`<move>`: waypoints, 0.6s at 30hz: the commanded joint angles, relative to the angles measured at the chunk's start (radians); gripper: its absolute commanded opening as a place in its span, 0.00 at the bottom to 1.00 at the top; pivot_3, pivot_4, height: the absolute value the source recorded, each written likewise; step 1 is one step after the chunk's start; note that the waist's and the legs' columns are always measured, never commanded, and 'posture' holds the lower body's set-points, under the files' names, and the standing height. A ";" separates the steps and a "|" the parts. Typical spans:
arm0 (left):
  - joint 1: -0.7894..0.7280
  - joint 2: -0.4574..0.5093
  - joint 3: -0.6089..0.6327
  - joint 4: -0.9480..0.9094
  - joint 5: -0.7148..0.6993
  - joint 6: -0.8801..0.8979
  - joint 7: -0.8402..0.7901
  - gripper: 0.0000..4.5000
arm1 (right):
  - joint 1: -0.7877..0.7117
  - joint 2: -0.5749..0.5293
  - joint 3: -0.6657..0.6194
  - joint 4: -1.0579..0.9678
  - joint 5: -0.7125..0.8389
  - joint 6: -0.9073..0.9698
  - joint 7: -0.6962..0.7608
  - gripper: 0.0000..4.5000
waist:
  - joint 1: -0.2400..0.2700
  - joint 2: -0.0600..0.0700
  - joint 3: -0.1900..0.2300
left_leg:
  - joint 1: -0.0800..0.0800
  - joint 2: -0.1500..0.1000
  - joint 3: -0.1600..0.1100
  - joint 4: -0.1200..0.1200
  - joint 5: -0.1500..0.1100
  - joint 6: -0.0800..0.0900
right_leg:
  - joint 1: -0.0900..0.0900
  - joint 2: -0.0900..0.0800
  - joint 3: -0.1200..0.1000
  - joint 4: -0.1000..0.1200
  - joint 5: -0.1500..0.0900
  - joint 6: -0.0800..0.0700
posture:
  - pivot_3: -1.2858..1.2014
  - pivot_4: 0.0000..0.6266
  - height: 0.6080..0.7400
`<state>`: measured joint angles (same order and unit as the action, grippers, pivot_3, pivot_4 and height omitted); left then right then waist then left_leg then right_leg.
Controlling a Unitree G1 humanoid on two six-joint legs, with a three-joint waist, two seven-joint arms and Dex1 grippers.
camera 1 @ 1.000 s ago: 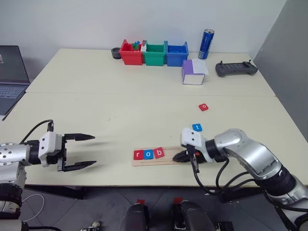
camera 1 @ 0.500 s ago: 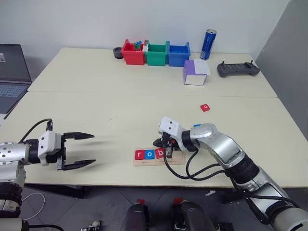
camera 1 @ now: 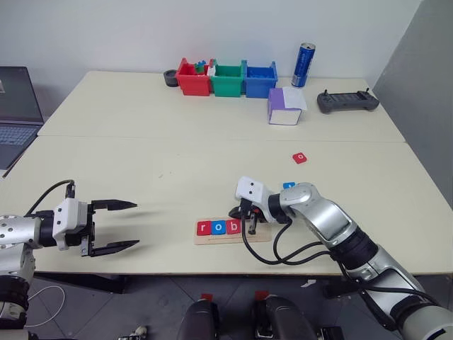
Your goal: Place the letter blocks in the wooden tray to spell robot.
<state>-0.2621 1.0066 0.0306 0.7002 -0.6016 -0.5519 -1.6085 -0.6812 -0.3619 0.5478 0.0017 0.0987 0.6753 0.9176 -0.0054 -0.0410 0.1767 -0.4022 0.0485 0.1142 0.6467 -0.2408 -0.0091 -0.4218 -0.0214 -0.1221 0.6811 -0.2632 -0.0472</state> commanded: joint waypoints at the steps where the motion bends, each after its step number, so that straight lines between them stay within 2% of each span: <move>1: -0.001 0.022 0.024 -0.020 -0.016 0.000 -0.006 1.00 | 0.001 -0.012 -0.002 -0.045 -0.003 0.002 0.021 0.01 | 0.000 0.000 0.000 | 0.000 0.000 0.000 0.000 0.000 0.000 | 0.000 0.000 0.000 0.000 0.000 0.000 | 0.52 0.24 1.00; 8: -0.014 0.018 0.018 -0.018 -0.011 0.002 -0.006 1.00 | -0.013 -0.029 -0.026 -0.037 -0.019 -0.012 0.008 0.01 | 0.000 0.000 0.000 | 0.000 0.000 0.000 0.000 0.000 0.000 | 0.000 0.000 0.000 0.000 0.000 0.000 | 0.52 0.24 1.00; 14: -0.019 0.023 0.015 -0.016 -0.014 0.004 -0.006 1.00 | -0.033 -0.117 -0.175 -0.091 0.036 0.012 0.021 0.01 | 0.002 0.000 0.000 | 0.000 0.000 0.000 0.000 0.000 0.000 | 0.000 0.000 0.000 0.000 0.000 0.000 | 0.52 0.24 1.00; 17: -0.025 0.025 0.015 -0.015 -0.015 0.005 -0.006 1.00 | -0.004 -0.161 -0.308 -0.130 0.062 0.082 -0.036 0.11 | 0.003 0.000 0.000 | 0.000 0.000 0.000 0.000 0.000 0.000 | 0.000 0.000 0.000 -0.001 0.000 0.000 | 0.52 0.24 1.00; 18: -0.027 0.025 0.015 -0.016 -0.015 0.006 -0.006 1.00 | 0.016 -0.184 -0.348 -0.145 0.059 0.101 -0.062 0.18 | 0.003 0.000 0.000 | 0.000 0.000 0.000 0.000 0.000 0.000 | 0.000 0.000 0.000 -0.001 0.000 0.000 | 0.52 0.24 1.00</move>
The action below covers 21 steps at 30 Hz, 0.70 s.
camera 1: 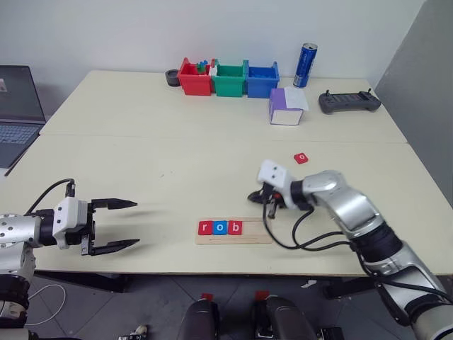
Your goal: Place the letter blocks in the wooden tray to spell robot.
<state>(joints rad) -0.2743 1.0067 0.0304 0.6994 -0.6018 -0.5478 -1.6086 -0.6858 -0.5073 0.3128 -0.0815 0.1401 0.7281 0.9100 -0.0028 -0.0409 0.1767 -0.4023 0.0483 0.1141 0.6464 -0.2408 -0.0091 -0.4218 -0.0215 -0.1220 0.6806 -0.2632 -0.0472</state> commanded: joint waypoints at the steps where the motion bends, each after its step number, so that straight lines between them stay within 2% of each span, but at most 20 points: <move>1: -0.018 0.024 0.015 -0.015 -0.014 0.003 -0.006 1.00 | 0.040 -0.056 -0.146 -0.076 0.012 0.060 -0.078 0.25 | 0.000 0.000 0.000 | 0.000 0.000 0.000 0.000 0.000 0.000 | 0.000 0.000 0.000 0.000 0.000 0.000 | 0.52 0.24 1.00; 5: -0.034 0.013 0.017 -0.008 -0.010 0.005 -0.006 1.00 | 0.123 -0.069 -0.265 -0.153 0.020 0.170 -0.186 0.56 | 0.002 0.000 0.000 | 0.000 0.000 0.000 0.000 0.000 0.000 | 0.000 0.000 0.000 0.000 0.000 0.000 | 0.52 0.24 1.00; 10: -0.046 -0.001 0.013 -0.001 -0.003 0.006 -0.006 1.00 | 0.164 0.026 -0.325 -0.226 -0.008 0.310 -0.375 0.95 | -0.009 0.000 0.000 | 0.001 0.001 0.000 -0.001 0.000 0.000 | 0.000 0.001 0.000 0.001 0.000 0.000 | 0.52 0.24 1.00; 11: -0.052 -0.002 0.011 0.002 -0.001 0.007 -0.006 1.00 | 0.164 0.051 -0.333 -0.232 -0.017 0.320 -0.415 1.00 | -0.010 0.000 0.000 | 0.001 0.001 0.000 -0.001 0.001 -0.001 | 0.000 0.001 0.000 0.001 0.000 0.000 | 0.52 0.24 1.00; 16: -0.084 -0.006 -0.004 0.018 0.008 0.013 -0.006 1.00 | 0.104 0.154 -0.351 -0.089 -0.078 0.255 -0.598 1.00 | -0.010 0.000 0.000 | 0.000 0.001 0.000 -0.001 0.001 -0.001 | 0.000 0.001 0.000 0.001 0.000 0.000 | 0.52 0.24 1.00; 21: -0.114 -0.011 -0.019 0.033 0.015 0.013 -0.006 1.00 | -0.022 0.172 -0.354 0.233 -0.089 0.061 -0.636 1.00 | -0.014 0.000 0.000 | 0.000 0.000 0.001 -0.001 0.001 -0.001 | 0.000 0.001 0.001 0.000 0.000 0.000 | 0.52 0.24 1.00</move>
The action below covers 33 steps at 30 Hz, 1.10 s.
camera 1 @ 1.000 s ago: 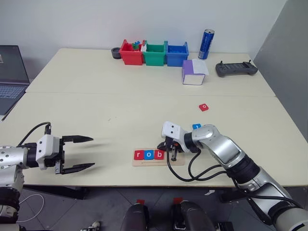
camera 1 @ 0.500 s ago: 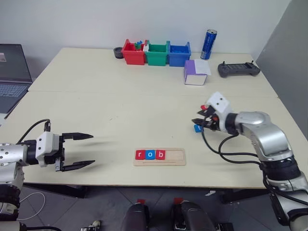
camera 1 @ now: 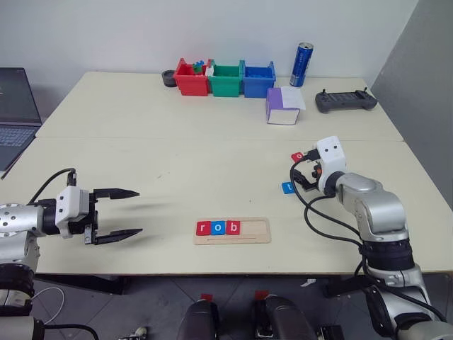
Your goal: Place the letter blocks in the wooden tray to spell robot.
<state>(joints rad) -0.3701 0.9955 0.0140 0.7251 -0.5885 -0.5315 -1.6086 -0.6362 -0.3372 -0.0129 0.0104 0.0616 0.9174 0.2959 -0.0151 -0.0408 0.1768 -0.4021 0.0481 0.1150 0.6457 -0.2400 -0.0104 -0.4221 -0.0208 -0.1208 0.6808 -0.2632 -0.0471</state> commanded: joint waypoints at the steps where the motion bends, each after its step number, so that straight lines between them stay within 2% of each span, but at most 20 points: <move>1: -0.024 -0.001 -0.005 0.010 0.002 -0.003 -0.006 1.00 | -0.100 0.002 -0.029 0.214 -0.010 -0.175 -0.018 1.00 | -0.004 0.000 0.000 | 0.000 0.000 0.000 0.000 0.000 0.000 | 0.000 0.000 0.000 0.000 0.000 0.000 | 0.52 0.24 1.00; 10: -0.017 0.010 0.011 0.010 -0.004 -0.009 -0.006 1.00 | -0.342 -0.015 -0.034 0.878 0.005 -0.602 0.131 1.00 | -0.016 0.000 0.000 | 0.000 0.000 0.001 -0.001 0.000 0.000 | 0.000 0.000 0.000 0.000 0.000 0.000 | 0.52 0.24 1.00; 16: 0.031 0.030 0.042 -0.031 -0.027 -0.003 -0.006 1.00 | -0.432 0.000 -0.033 1.136 -0.008 -0.744 0.159 1.00 | -0.018 0.001 0.000 | 0.001 0.001 0.001 -0.001 0.000 0.000 | 0.000 0.000 0.001 0.000 0.000 -0.001 | 0.52 0.24 1.00; 18: 0.056 0.041 0.054 -0.058 -0.044 0.007 -0.006 1.00 | -0.441 0.010 -0.032 1.176 -0.013 -0.763 0.155 0.92 | -0.018 0.001 0.001 | 0.001 0.001 0.001 -0.001 0.000 0.000 | 0.000 0.000 0.001 0.001 0.000 -0.001 | 0.52 0.24 1.00; 20: 0.084 0.056 0.064 -0.091 -0.069 0.022 -0.006 1.00 | -0.443 0.019 -0.031 1.196 -0.013 -0.771 0.155 0.79 | -0.019 0.001 0.001 | 0.001 0.001 0.001 -0.001 0.000 0.000 | 0.000 0.000 0.001 0.001 0.000 -0.001 | 0.52 0.24 1.00; 26: 0.129 0.082 0.077 -0.176 -0.144 0.078 -0.006 1.00 | -0.423 0.030 -0.007 1.200 -0.037 -0.783 0.157 0.33 | -0.017 0.001 0.001 | 0.001 0.001 0.001 -0.001 0.000 0.000 | 0.001 0.000 0.001 0.001 0.000 -0.001 | 0.52 0.24 1.00; 31: 0.120 0.078 0.087 -0.171 -0.158 0.107 -0.006 1.00 | -0.425 0.027 -0.009 1.176 -0.043 -0.777 0.168 0.32 | -0.017 0.001 0.000 | 0.002 0.001 0.001 -0.001 0.000 0.000 | 0.001 0.000 0.001 0.001 0.000 -0.001 | 0.52 0.24 1.00; 33: 0.120 0.073 0.083 -0.177 -0.161 0.115 -0.006 1.00 | -0.413 0.011 -0.010 1.109 -0.035 -0.753 0.199 0.32 | -0.017 0.001 0.000 | 0.002 0.001 0.001 -0.001 0.000 0.000 | 0.001 0.000 0.001 0.001 0.000 -0.001 | 0.52 0.24 1.00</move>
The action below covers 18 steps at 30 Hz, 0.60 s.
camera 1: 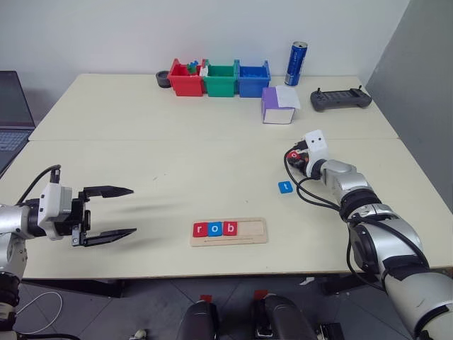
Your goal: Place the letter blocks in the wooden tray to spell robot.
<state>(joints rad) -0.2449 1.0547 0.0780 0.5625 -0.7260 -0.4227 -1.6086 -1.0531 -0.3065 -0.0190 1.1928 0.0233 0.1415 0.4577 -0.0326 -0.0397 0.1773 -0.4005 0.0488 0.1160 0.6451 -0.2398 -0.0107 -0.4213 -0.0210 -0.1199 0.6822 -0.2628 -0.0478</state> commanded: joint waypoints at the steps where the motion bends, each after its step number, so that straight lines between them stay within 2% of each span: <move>1: -0.005 0.010 0.021 -0.019 -0.025 0.013 -0.006 1.00 | 0.012 -0.027 -0.005 -0.104 0.007 0.036 0.051 0.32 | 0.000 0.000 0.000 | 0.000 0.000 0.000 0.000 0.000 0.000 | 0.000 0.000 0.000 0.000 0.000 0.000 | 0.52 0.24 1.00; 5: -0.008 0.003 0.013 -0.028 -0.028 0.019 -0.006 1.00 | 0.155 -0.089 -0.010 -0.447 0.021 0.195 0.080 0.32 | 0.004 0.001 0.000 | -0.001 0.000 0.000 0.000 0.000 0.000 | 0.000 0.000 0.000 -0.001 0.000 0.000 | 0.52 0.24 1.00; 11: -0.009 0.012 0.001 -0.004 -0.032 0.009 -0.006 1.00 | 0.514 -0.189 -0.110 -1.223 0.097 0.654 0.031 0.32 | 0.015 0.001 0.001 | -0.002 -0.001 -0.001 -0.001 0.000 0.000 | -0.001 0.000 0.000 -0.002 0.000 0.000 | 0.52 0.24 1.00; 14: -0.016 0.011 -0.016 0.017 -0.027 -0.003 -0.006 1.00 | 0.695 -0.153 -0.157 -1.529 0.143 0.856 -0.018 0.32 | 0.016 0.001 0.000 | -0.002 0.000 -0.002 -0.001 -0.001 0.000 | -0.001 0.000 -0.001 -0.002 -0.001 0.000 | 0.52 0.24 1.00; 18: -0.049 -0.002 -0.044 0.027 -0.030 -0.001 -0.006 1.00 | 0.850 -0.057 -0.175 -1.755 0.188 1.010 -0.083 0.32 | 0.011 0.001 0.000 | -0.001 0.001 -0.002 -0.002 0.000 0.000 | -0.001 0.001 -0.001 -0.002 -0.001 0.000 | 0.52 0.24 1.00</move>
<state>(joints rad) -0.2748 1.0487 0.0352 0.5898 -0.7429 -0.4169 -1.6085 -0.2155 -0.3712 -0.1792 -0.4645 0.1888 1.1083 0.4031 -0.0214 -0.0387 0.1776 -0.4014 0.0496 0.1135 0.6438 -0.2402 -0.0104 -0.4224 -0.0196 -0.1210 0.6805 -0.2637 -0.0473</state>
